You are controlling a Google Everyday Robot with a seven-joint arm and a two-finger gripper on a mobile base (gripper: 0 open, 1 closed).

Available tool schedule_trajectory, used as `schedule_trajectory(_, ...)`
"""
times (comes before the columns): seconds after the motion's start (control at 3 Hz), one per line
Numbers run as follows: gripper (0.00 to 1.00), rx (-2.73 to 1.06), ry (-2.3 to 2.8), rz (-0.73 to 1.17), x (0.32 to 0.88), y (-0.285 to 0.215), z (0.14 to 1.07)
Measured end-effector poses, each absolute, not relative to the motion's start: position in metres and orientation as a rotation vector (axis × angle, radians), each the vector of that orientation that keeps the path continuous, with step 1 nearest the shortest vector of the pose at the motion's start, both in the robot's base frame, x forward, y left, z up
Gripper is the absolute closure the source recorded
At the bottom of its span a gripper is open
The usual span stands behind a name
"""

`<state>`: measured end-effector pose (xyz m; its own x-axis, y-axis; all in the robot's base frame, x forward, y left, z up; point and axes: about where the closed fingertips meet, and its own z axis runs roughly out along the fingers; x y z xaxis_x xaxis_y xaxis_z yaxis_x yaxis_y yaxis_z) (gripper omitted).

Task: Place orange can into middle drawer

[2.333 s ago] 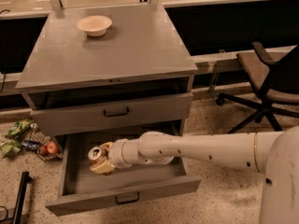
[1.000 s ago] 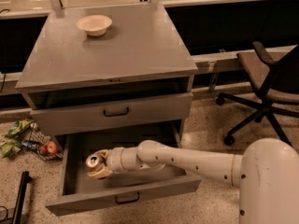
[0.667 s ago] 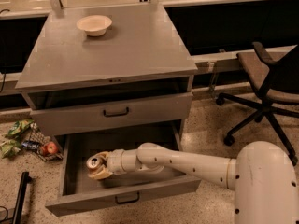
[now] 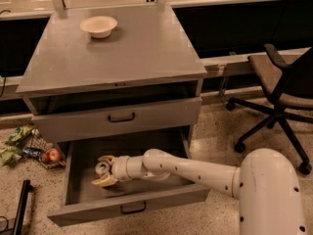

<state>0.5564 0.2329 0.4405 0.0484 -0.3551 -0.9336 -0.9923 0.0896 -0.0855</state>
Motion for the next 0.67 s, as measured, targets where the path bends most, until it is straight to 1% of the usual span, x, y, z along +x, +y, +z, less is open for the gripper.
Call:
schedule_trajectory(0.33,0.00,-1.423,1.449,0.899,0.565,0.232,0.432)
schedule_trajectory(0.67,0.00,-1.426,1.450,0.883,0.577,0.223,0.428)
